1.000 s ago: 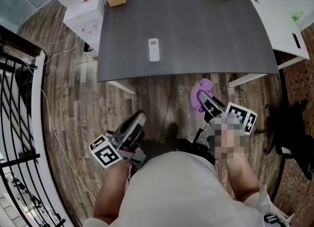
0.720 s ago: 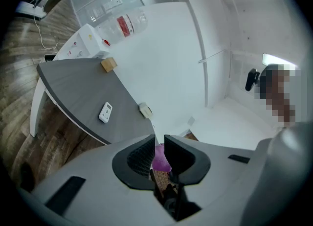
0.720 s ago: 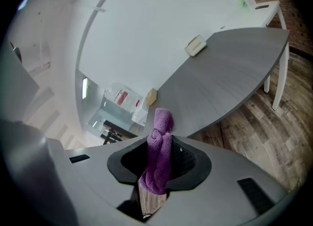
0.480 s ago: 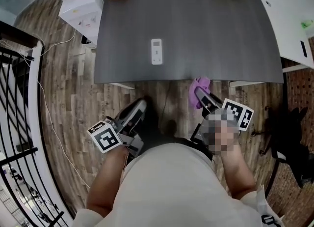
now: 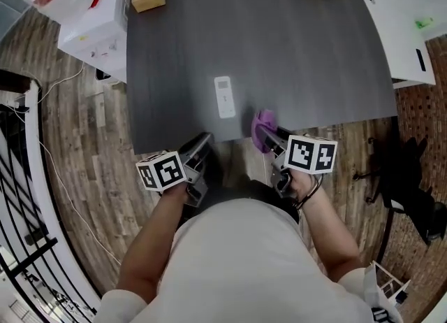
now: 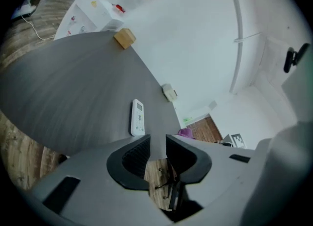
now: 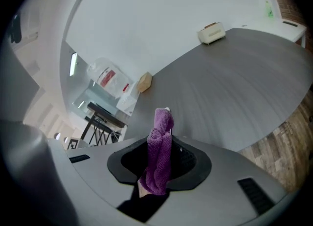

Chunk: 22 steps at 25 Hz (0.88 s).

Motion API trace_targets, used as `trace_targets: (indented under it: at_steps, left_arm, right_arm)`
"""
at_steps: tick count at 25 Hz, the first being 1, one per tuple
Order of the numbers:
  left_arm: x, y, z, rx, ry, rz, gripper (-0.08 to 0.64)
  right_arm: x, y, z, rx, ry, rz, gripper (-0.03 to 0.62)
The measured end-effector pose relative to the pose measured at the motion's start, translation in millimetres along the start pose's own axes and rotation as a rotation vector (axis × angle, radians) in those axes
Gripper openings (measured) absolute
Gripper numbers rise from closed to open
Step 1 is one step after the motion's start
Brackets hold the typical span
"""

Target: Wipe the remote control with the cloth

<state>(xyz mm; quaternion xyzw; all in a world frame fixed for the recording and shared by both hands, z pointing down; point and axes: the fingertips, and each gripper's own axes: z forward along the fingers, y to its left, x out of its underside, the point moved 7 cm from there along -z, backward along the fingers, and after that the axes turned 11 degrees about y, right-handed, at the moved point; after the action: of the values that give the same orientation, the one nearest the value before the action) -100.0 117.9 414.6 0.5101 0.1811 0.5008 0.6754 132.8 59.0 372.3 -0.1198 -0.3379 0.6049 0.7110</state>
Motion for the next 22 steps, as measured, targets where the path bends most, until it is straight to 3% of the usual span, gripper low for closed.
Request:
trace_targets:
  at_steps: [7, 13, 15, 17, 20, 22]
  left_arm:
    - [-26, 25, 35, -0.061, 0.108, -0.012, 0.117]
    - [-34, 38, 57, -0.118, 0.145, -0.044, 0.118]
    - [-34, 38, 63, -0.151, 0.163, -0.006, 0.118]
    - [-32, 33, 67, -0.255, 0.209, 0.168, 0.125]
    - [-32, 23, 80, -0.481, 0.294, 0.589, 0.163]
    - [-32, 19, 90, -0.566, 0.317, 0.788, 0.177]
  right_arm:
    - [-16, 3, 51, 0.112, 0.101, -0.121, 0.100]
    - [-54, 11, 89, 0.234, 0.160, -0.438, 0.100]
    - [-65, 14, 105, 0.249, 0.169, -0.539, 0.100]
    - [-69, 12, 121, 0.250, 0.204, -0.619, 0.100]
    - [-73, 12, 129, 0.234, 0.256, -0.665, 0.100]
    - [-77, 12, 130, 0.214, 0.275, -0.670, 0.100]
